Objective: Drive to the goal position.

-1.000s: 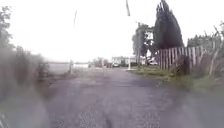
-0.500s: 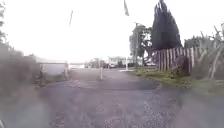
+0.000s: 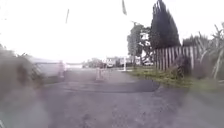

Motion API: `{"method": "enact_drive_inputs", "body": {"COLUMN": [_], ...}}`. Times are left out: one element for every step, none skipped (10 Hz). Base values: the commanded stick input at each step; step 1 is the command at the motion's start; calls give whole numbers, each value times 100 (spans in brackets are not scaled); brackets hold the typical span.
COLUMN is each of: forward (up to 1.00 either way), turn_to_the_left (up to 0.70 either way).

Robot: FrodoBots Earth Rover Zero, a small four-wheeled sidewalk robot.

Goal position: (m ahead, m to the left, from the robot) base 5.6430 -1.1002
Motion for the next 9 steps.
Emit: {"method": "enact_drive_inputs", "body": {"forward": [45, 45, 45, 45, 45, 52, 61, 70, 70], "turn_to_the_left": [-27, -27, -27, -27, -27, -23, -19, -14, -14]}}
